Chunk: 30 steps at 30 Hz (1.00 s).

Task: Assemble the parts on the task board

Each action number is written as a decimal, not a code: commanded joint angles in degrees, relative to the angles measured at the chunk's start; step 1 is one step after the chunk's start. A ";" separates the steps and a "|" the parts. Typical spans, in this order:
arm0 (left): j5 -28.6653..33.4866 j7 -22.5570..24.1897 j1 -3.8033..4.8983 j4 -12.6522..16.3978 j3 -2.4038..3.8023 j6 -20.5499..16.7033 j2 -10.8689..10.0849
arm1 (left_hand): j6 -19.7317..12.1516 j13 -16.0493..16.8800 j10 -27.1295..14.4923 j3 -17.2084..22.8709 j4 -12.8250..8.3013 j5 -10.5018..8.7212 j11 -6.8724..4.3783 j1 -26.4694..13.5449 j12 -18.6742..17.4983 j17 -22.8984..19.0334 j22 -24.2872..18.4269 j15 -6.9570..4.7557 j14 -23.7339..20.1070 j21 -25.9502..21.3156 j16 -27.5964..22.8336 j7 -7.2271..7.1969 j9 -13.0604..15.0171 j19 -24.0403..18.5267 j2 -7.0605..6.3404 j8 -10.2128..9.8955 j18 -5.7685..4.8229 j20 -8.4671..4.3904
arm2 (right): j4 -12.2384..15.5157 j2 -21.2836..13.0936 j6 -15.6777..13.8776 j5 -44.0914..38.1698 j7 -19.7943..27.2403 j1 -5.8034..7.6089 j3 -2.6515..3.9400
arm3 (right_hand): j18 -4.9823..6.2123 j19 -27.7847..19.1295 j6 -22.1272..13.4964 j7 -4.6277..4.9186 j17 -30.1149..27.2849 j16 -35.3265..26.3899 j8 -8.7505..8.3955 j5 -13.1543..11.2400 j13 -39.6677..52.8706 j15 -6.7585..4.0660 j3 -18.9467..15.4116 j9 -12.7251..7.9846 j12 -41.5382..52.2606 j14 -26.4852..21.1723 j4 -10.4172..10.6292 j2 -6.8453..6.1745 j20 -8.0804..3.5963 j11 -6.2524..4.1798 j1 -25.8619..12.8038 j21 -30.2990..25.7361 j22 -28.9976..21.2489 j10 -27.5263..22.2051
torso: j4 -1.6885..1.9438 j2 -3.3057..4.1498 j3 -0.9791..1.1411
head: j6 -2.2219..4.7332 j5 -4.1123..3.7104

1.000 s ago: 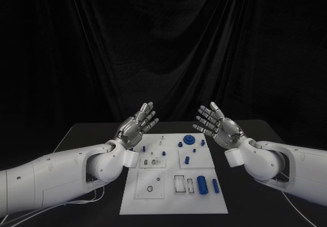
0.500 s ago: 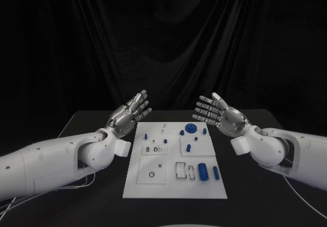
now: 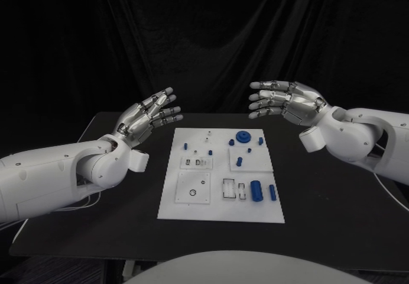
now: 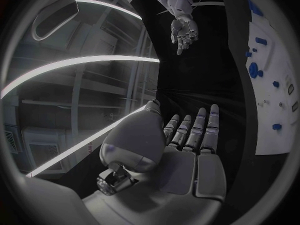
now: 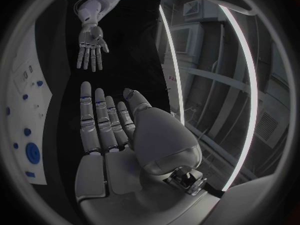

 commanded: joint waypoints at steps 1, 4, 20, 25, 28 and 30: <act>-2.66 15.16 0.82 0.07 0.03 -1.46 -0.46 | 1.26 0.55 2.24 0.41 0.21 0.44 0.54 0.63 0.62 0.54 0.20 0.42 4.89 1.03 3.31 0.92 0.16 2.14 0.02 0.37 -1.27 -0.03 | -0.80 0.11 -4.79 -14.33 -4.58 1.66 0.02 | 0.93 1.80 1.90 0.02 -0.12 0.37 -0.95 -1.56 -0.09 -1.45 1.38 -0.44 -2.78 4.95 -0.03 -1.24 -1.53 -1.01 -0.03 4.33 2.58 3.33 | 0.22 2.43 0.00 | 0.31 -0.15; -2.75 15.45 1.87 -0.25 0.03 -1.06 -0.63 | 2.13 1.00 4.23 0.48 0.22 0.67 0.96 0.90 0.79 0.66 0.19 0.69 7.37 1.50 5.03 1.23 0.24 3.29 0.04 0.49 -1.67 -0.10 | -1.07 0.09 -6.81 -21.49 -6.47 2.88 0.02 | 0.95 4.07 2.58 0.25 0.34 1.61 -1.50 -2.42 -0.08 -2.61 2.18 -0.46 -4.30 9.32 -0.64 -2.04 -2.57 -1.63 0.62 7.89 4.68 5.18 | 0.40 4.26 -0.07 | 1.48 -0.51; -2.86 16.16 3.74 0.37 0.05 1.39 -1.79 | 2.61 0.95 3.88 0.61 0.06 1.43 0.52 1.63 0.52 0.01 -0.27 0.86 4.54 1.35 2.97 1.29 0.24 3.56 -0.37 0.40 -1.90 -0.16 | 0.15 1.77 -13.98 -62.56 -20.11 5.36 0.02 | 1.17 3.89 8.65 -1.52 4.80 8.34 -8.70 -7.71 0.12 -5.78 17.04 -0.22 -16.74 19.41 -3.01 -10.23 -5.18 -3.47 -2.86 25.75 18.44 12.08 | 2.26 9.69 -1.01 | 4.30 -1.65; -2.86 16.53 3.82 1.46 0.06 1.48 -2.37 | 2.55 0.95 3.92 0.79 0.11 1.96 0.38 1.86 0.51 -0.09 -0.38 0.65 3.71 1.31 2.32 1.41 0.23 3.62 -0.24 0.37 -1.77 -0.20 | 2.25 1.64 -16.39 -72.94 -23.47 5.44 0.02 | 0.75 8.13 10.23 -1.81 8.15 13.99 -9.54 -9.34 0.22 -6.27 19.55 -0.02 -17.44 22.57 -2.08 -11.93 -5.52 -3.99 -4.69 29.67 22.67 13.15 | 2.37 10.60 -1.19 | 4.14 -1.42; -2.86 16.50 3.84 2.19 0.06 1.48 -2.80 | 2.47 0.88 3.62 0.94 0.10 2.29 0.40 1.99 0.44 -0.12 -0.47 0.66 3.32 1.23 2.02 1.56 0.21 3.55 -0.13 0.33 -1.75 -0.18 | 3.87 1.32 -18.54 -79.63 -25.45 5.45 0.02 | -1.80 17.59 11.87 -2.19 11.80 20.35 -10.00 -10.55 0.25 -6.56 21.41 0.21 -17.75 24.79 -0.77 -13.14 -5.79 -4.41 -6.10 39.62 38.00 14.50 | 2.56 10.95 -1.22 | 3.91 -1.74; -2.86 16.37 3.85 2.63 0.06 1.39 -3.02 | 2.37 0.86 3.53 1.05 0.07 2.60 0.44 2.12 0.41 -0.13 -0.55 0.68 3.07 1.15 1.83 1.73 0.19 3.47 -0.07 0.29 -1.76 -0.17 | 4.90 1.07 -19.73 -83.55 -26.78 5.45 0.02 | -2.93 21.22 12.58 -2.62 13.90 23.94 -10.49 -10.89 0.24 -6.77 22.78 0.29 -18.16 25.34 0.04 -13.96 -5.93 -4.61 -6.63 43.93 44.92 15.27 | 2.68 11.26 -1.23 | 3.99 -1.92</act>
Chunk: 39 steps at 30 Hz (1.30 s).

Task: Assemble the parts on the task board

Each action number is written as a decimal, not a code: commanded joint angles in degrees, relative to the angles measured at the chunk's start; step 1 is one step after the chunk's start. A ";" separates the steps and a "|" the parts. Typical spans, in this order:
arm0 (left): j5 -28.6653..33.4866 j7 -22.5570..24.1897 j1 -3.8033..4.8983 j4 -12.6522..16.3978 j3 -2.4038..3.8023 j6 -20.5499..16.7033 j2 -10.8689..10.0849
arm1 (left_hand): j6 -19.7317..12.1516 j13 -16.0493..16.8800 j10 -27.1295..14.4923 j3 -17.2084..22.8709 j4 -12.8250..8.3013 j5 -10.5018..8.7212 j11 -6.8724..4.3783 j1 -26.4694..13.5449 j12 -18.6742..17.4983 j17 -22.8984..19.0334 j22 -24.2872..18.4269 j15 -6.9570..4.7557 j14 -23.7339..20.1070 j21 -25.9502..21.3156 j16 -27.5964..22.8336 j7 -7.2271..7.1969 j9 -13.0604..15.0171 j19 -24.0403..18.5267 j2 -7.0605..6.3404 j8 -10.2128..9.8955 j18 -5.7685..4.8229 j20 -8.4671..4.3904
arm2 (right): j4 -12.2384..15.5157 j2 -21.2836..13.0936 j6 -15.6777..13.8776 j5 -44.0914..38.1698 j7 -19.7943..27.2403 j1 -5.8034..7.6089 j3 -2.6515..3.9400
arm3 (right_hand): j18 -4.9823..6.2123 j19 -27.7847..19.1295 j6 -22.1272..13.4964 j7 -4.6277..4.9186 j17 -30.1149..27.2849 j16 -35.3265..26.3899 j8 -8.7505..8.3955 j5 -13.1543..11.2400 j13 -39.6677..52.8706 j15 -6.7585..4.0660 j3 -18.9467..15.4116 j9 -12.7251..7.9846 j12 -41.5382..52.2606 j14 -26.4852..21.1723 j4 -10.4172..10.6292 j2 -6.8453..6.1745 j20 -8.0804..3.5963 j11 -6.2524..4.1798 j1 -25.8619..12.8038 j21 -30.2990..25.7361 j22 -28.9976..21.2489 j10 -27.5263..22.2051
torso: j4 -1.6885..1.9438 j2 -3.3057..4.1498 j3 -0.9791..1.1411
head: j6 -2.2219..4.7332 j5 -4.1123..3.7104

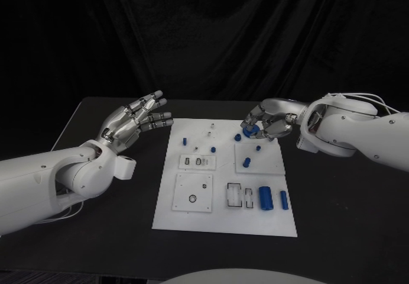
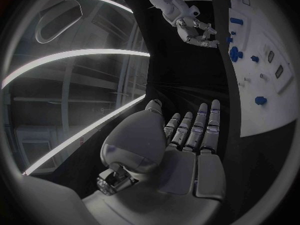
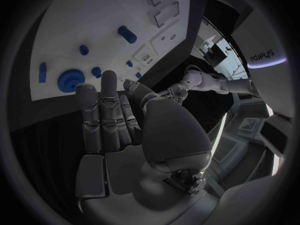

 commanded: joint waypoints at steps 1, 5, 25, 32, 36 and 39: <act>-0.59 16.25 0.16 0.70 0.06 0.85 -0.23 | 0.01 -0.06 -0.33 0.37 0.14 0.40 -0.09 0.69 -0.26 -0.06 -0.11 0.09 -0.62 -0.18 -0.33 0.55 0.02 0.29 -0.10 0.06 -0.91 -0.06 | 1.40 -0.35 -5.65 -15.92 -6.75 0.13 0.06 | -1.52 4.03 0.60 -0.38 3.34 4.03 -0.36 -0.49 0.04 -0.15 0.87 0.11 -0.27 1.79 0.59 -0.60 -0.10 -0.14 -0.70 4.42 7.27 0.77 | 0.30 0.94 -0.11 | 0.03 -0.32; -0.59 16.00 0.16 1.27 0.05 0.42 -0.56 | 0.65 0.00 -0.02 0.45 0.02 1.08 0.27 1.11 -0.18 -0.04 -0.29 0.38 -0.72 -0.30 -0.51 1.32 0.10 0.19 -0.57 0.18 -1.12 -0.02 | 2.59 -0.60 -7.20 -22.67 -8.96 0.12 0.06 | -2.98 8.49 2.07 -0.09 16.58 13.64 -0.56 -0.23 0.00 -0.01 2.72 0.51 -0.87 5.49 1.47 -1.67 -0.02 -0.27 -1.11 9.52 15.66 2.29 | 0.65 1.73 -0.22 | 0.21 -1.40; -0.59 15.87 0.13 2.78 0.04 0.78 -1.27 | -0.77 -0.66 -2.87 1.67 -0.35 3.86 0.01 2.83 -0.50 -0.22 -0.91 0.53 -2.62 -0.69 -1.96 0.08 -0.09 -0.01 -1.48 -0.22 -1.47 -0.11 | 1.36 0.82 -11.88 -32.09 -11.89 -0.55 0.06 | -3.99 11.68 4.32 0.29 30.37 21.75 -2.86 -7.13 0.18 -1.23 2.31 1.63 -3.31 9.46 5.70 -4.68 -1.06 -0.95 -4.14 12.87 21.84 3.28 | 1.18 3.37 -0.30 | 0.93 -3.38; -0.59 16.04 0.12 2.68 0.03 1.13 -1.16 | -1.61 -0.97 -4.46 2.35 -0.17 4.00 -0.34 2.96 -0.58 -0.57 -2.02 -0.13 -7.58 -2.88 -4.73 -0.41 -0.13 -3.53 -1.67 -0.26 -1.06 -0.23 | 0.54 1.25 -11.45 -32.09 -11.33 -1.35 0.06 | -3.94 11.50 4.49 0.26 29.84 21.39 -3.33 -8.42 0.22 -1.28 1.28 1.61 -3.42 9.27 6.52 -4.81 -1.10 -0.96 -4.36 12.70 21.63 3.11 | 1.20 3.32 -0.41 | 0.66 -2.96; -0.59 16.08 0.11 2.75 0.02 1.30 -1.18 | -1.88 -1.08 -5.12 2.67 -0.18 4.12 -0.43 2.98 -0.62 -0.71 -2.43 -0.35 -9.44 -3.88 -5.66 -0.37 -0.15 -5.25 -1.65 -0.27 -0.84 -0.28 | 0.21 1.51 -11.59 -31.52 -10.87 -1.69 0.06 | -4.02 11.63 4.54 0.24 30.18 21.47 -3.54 -8.00 0.27 -0.97 1.18 1.59 -3.37 9.30 6.60 -4.61 -0.98 -1.04 -3.93 12.78 21.91 3.31 | 1.19 3.29 -0.47 | 0.26 -2.94; -0.59 16.11 0.11 2.82 0.02 1.36 -1.21 | -1.93 -1.07 -5.25 2.85 -0.19 4.13 -0.48 2.95 -0.60 -0.83 -2.65 -0.63 -10.87 -4.57 -6.39 -0.38 -0.14 -6.47 -1.72 -0.25 -0.64 -0.35 | -0.27 1.94 -11.60 -31.32 -10.57 -1.88 0.06 | -4.05 11.68 4.61 0.18 30.46 21.58 -3.72 -7.55 0.25 -0.71 1.14 1.57 -3.47 9.40 6.59 -4.48 -0.78 -0.94 -3.50 12.80 22.02 3.37 | 1.07 3.31 -0.50 | -0.03 -3.01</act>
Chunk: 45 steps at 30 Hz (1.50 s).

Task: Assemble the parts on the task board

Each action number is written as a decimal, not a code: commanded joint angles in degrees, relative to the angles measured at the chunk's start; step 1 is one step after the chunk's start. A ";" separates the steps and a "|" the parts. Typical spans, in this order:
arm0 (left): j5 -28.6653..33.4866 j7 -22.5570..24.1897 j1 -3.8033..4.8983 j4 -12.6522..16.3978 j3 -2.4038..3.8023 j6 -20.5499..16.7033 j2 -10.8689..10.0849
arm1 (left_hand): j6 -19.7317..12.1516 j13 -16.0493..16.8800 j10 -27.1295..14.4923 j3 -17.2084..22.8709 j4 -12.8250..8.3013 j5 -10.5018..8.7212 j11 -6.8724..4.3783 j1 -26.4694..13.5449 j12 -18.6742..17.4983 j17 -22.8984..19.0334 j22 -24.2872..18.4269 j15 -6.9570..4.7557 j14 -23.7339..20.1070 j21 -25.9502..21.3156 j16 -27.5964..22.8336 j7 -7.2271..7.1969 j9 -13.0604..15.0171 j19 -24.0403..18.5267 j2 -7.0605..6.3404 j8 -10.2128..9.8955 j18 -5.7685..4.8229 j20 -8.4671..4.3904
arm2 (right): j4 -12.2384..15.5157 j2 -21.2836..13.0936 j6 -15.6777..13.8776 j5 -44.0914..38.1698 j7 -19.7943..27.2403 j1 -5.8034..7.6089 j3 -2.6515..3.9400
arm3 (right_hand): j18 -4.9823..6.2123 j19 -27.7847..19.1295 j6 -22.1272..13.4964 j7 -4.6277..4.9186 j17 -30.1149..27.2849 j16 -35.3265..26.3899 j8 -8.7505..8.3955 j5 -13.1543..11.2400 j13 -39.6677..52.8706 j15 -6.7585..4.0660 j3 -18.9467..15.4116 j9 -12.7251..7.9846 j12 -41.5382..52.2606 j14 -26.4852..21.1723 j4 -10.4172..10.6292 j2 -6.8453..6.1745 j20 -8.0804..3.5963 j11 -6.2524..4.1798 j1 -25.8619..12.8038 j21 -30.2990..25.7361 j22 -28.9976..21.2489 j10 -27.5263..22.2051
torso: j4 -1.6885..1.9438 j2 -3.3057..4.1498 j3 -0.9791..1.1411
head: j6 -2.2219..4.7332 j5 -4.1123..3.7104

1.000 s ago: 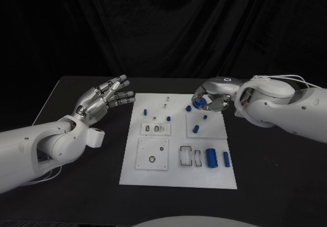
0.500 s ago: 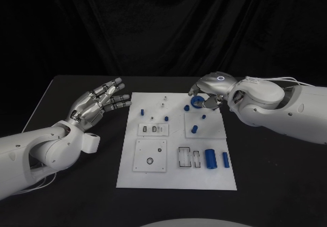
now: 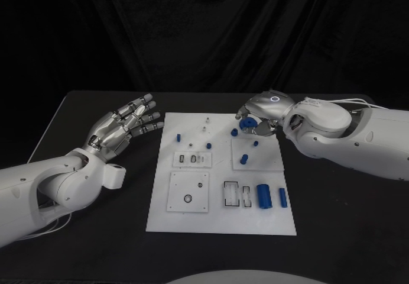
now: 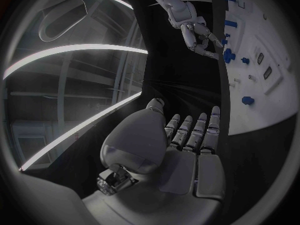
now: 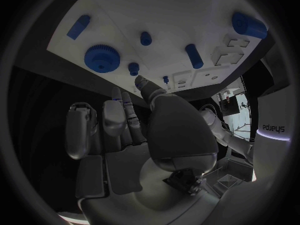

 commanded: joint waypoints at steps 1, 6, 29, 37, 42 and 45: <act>-0.49 16.09 0.09 0.15 0.02 1.10 0.04 | -0.34 -0.06 -0.40 0.54 -0.02 0.36 -0.14 0.48 -0.36 -0.15 -0.17 -0.18 -1.23 -0.60 -0.67 -0.05 -0.05 -1.13 0.03 -0.24 0.36 -0.03 | -0.51 0.41 -1.18 -0.27 -0.40 -0.29 0.06 | -0.96 0.16 0.37 -0.13 0.12 -0.05 -0.48 0.93 0.00 0.45 -0.23 -0.08 -0.45 0.13 0.11 0.48 0.12 -0.02 0.56 0.16 0.11 0.04 | -0.11 0.09 -0.04 | -0.21 -0.05; -0.49 16.05 0.08 -0.12 0.01 1.48 0.33 | -0.51 -0.16 -1.15 0.89 -0.05 0.40 -0.49 0.37 -0.45 -0.49 -0.46 -1.04 -4.66 -1.93 -2.59 -0.09 -0.06 -3.58 -0.04 -0.25 1.00 -0.23 | -2.11 1.45 -2.11 -0.14 0.48 -0.78 0.06 | -0.96 0.19 0.27 -0.06 0.26 -0.01 -0.75 1.40 0.00 0.56 -0.23 -0.14 -0.50 0.15 0.17 0.62 0.25 0.03 0.88 0.17 0.18 0.29 | 0.07 0.25 -0.03 | 0.04 -0.29; -0.50 15.43 0.06 -0.51 -0.01 2.79 0.74 | -0.63 -0.32 -2.35 2.22 -0.88 1.08 -0.66 1.15 -0.52 -0.36 -0.33 -0.76 -4.92 -2.28 -2.42 0.95 -0.07 -4.49 0.24 -0.25 1.39 0.23 | -6.82 4.70 -3.04 0.90 3.38 -2.56 0.06 | -0.96 0.16 -0.24 0.01 0.53 0.03 -1.60 1.82 0.07 0.81 -0.15 -0.34 -0.37 0.06 0.64 1.17 0.55 0.10 1.37 0.13 0.31 1.60 | 0.02 0.27 0.03 | 0.42 -0.24; -0.50 15.11 0.05 -1.16 -0.01 3.33 1.04 | -0.58 -0.26 -2.25 2.79 -1.31 1.33 -0.51 1.54 -0.48 -0.36 -0.25 -0.69 -4.89 -2.11 -2.33 1.19 -0.06 -4.24 0.32 -0.24 1.38 0.29 | -7.11 5.08 -2.94 1.17 4.25 -2.74 0.07 | -1.00 0.25 0.95 0.09 0.84 0.14 -1.32 2.15 0.02 0.87 0.13 -0.08 -0.45 0.05 0.77 1.37 0.66 0.11 1.96 0.21 0.61 2.28 | -0.05 0.34 0.01 | 0.44 -0.03; -0.50 14.97 0.04 -1.40 -0.01 3.67 1.16 | -0.70 -0.26 -2.33 3.12 -1.58 1.47 -0.47 1.77 -0.49 -0.36 -0.23 -0.65 -4.88 -2.08 -2.28 1.24 -0.07 -4.21 0.33 -0.26 1.35 0.30 | -7.28 5.36 -2.52 1.22 4.51 -2.88 0.07 | -0.99 0.22 1.28 0.04 0.87 0.15 -1.25 2.39 -0.01 0.88 0.29 -0.01 -0.53 0.02 0.81 1.44 0.66 0.11 2.14 0.18 0.60 2.41 | -0.13 0.32 -0.01 | 0.37 -0.14; -0.50 14.85 0.04 -1.52 -0.01 3.89 1.26 | -0.83 -0.26 -2.41 3.39 -1.79 1.59 -0.41 1.93 -0.50 -0.36 -0.22 -0.60 -4.87 -2.06 -2.24 1.23 -0.09 -4.20 0.36 -0.28 1.32 0.31 | -7.45 5.55 -2.17 1.65 4.69 -2.94 0.07 | -0.99 0.18 2.17 0.06 0.94 0.15 -0.98 2.57 -0.07 0.91 0.55 0.20 -0.70 -0.02 0.92 1.55 0.68 0.14 2.36 0.16 0.63 2.57 | -0.17 0.28 0.01 | 0.33 -0.11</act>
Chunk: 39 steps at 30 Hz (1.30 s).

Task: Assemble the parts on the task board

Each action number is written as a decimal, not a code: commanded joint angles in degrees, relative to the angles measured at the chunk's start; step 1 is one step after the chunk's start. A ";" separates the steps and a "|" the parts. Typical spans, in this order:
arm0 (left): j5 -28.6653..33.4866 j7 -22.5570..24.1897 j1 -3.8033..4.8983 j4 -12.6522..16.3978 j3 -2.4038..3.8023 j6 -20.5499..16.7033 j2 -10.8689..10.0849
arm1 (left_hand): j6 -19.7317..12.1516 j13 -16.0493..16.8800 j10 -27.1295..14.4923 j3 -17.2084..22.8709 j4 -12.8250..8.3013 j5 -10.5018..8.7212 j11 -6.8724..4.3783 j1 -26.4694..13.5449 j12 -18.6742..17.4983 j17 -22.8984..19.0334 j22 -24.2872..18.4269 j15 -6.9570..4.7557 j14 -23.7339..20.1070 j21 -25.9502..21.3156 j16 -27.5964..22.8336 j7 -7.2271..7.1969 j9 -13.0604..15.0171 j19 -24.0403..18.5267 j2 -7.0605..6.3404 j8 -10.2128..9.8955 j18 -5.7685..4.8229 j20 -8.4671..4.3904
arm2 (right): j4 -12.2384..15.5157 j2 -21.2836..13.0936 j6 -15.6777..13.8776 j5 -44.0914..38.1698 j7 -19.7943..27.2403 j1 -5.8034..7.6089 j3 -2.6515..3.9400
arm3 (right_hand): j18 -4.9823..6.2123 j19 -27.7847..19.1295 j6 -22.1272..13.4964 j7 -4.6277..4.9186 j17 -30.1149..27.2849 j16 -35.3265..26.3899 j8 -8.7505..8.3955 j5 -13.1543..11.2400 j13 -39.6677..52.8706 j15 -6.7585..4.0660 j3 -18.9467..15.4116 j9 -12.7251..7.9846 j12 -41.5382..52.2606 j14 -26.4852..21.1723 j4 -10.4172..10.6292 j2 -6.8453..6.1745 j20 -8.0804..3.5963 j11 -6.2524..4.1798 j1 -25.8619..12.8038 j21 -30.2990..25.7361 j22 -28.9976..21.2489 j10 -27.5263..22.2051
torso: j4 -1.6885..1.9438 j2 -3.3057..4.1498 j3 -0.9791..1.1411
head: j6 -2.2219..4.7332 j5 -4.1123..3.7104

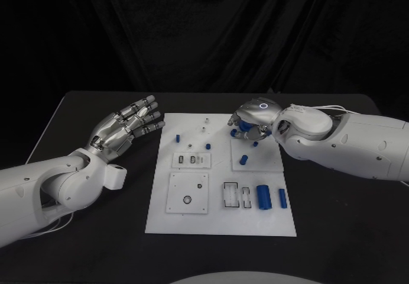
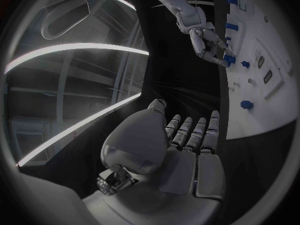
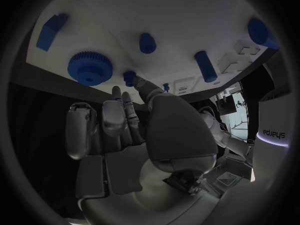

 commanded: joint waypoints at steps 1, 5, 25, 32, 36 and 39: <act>-0.48 14.77 0.04 -0.08 0.03 1.51 0.17 | -0.13 0.03 -0.35 0.48 -0.14 0.40 0.23 0.75 -0.28 0.07 0.10 0.21 0.20 0.35 0.32 0.50 -0.10 0.20 0.08 -0.28 0.37 0.12 | -0.23 0.18 -0.18 0.71 0.55 -0.20 0.05 | -1.01 0.00 1.09 -0.04 0.12 0.15 0.42 0.61 -0.07 0.38 0.52 0.19 -0.44 -0.14 0.05 -0.13 0.49 -0.02 0.83 0.18 0.36 0.68 | -0.07 -0.04 0.00 | -0.05 0.00; -0.48 14.55 0.03 -0.18 0.03 1.82 0.27 | -0.14 0.04 -0.39 0.79 -0.38 0.50 0.31 0.92 -0.28 0.07 0.11 0.27 0.21 0.39 0.36 0.54 -0.10 0.25 0.09 -0.28 0.32 0.13 | -0.78 0.63 0.34 1.16 0.46 -0.46 0.06 | -1.03 0.00 2.31 -0.04 0.43 0.28 0.57 2.56 -0.16 0.53 1.77 0.49 -0.91 -0.13 -0.06 0.03 0.61 0.17 1.76 0.20 0.53 1.23 | -0.10 0.00 -0.07 | -0.03 -0.09; -0.48 14.03 0.02 -0.68 0.03 2.46 0.55 | -0.34 0.05 -0.52 1.51 -1.00 0.66 0.52 1.24 -0.28 0.03 0.12 0.35 -0.02 0.38 0.28 0.63 -0.12 0.22 0.00 -0.31 0.20 0.13 | -2.47 1.38 -0.86 1.58 2.44 -1.60 0.06 | -0.95 -0.18 9.81 0.09 0.48 0.05 3.60 1.79 -0.02 -0.47 4.11 3.57 -1.26 -0.25 0.23 1.23 -0.14 -1.19 3.36 0.01 0.64 6.55 | 0.01 0.07 -0.07 | -0.20 0.21; -0.48 13.73 0.01 -1.12 0.03 2.68 0.70 | -0.56 0.02 -0.74 1.99 -1.30 0.76 0.60 1.38 -0.31 0.03 0.15 0.44 -0.06 0.46 0.31 0.70 -0.15 0.33 0.10 -0.35 0.14 0.17 | -1.95 1.13 -5.67 3.07 4.00 -1.36 0.14 | -1.31 0.88 12.93 -0.61 2.28 0.73 5.67 1.10 -0.09 -1.66 3.17 6.54 -2.03 0.72 0.33 1.60 -1.33 -2.56 3.93 0.75 2.27 10.91 | 0.00 0.09 -0.02 | 0.48 0.46; -0.48 13.58 0.01 -1.22 0.03 2.58 0.68 | -0.55 0.03 -0.73 2.08 -1.35 0.76 0.61 1.41 -0.31 0.03 0.14 0.46 -0.06 0.46 0.32 0.72 -0.15 0.32 0.12 -0.35 0.13 0.17 | -1.54 1.40 -6.31 3.73 3.71 -0.09 0.22 | -1.46 1.30 13.27 -0.89 3.09 0.98 6.10 -0.94 -0.14 -1.93 2.47 7.88 -3.05 1.15 0.78 1.73 -1.64 -2.86 3.90 1.03 2.93 12.32 | -0.14 0.07 -0.03 | 0.74 0.81; -0.48 13.50 0.01 -1.32 0.03 2.57 0.77 | -0.55 0.03 -0.73 2.08 -1.35 0.76 0.61 1.41 -0.31 0.03 0.14 0.46 -0.06 0.46 0.32 0.72 -0.15 0.32 0.12 -0.35 0.13 0.17 | -1.74 2.06 -5.79 4.09 3.32 0.92 0.27 | -1.50 1.41 13.26 -0.83 3.26 1.02 6.15 -0.52 -0.16 -2.02 2.48 8.25 -3.44 1.26 0.64 1.75 -1.72 -2.92 4.25 1.10 3.09 12.64 | -0.08 0.06 -0.05 | 0.59 0.94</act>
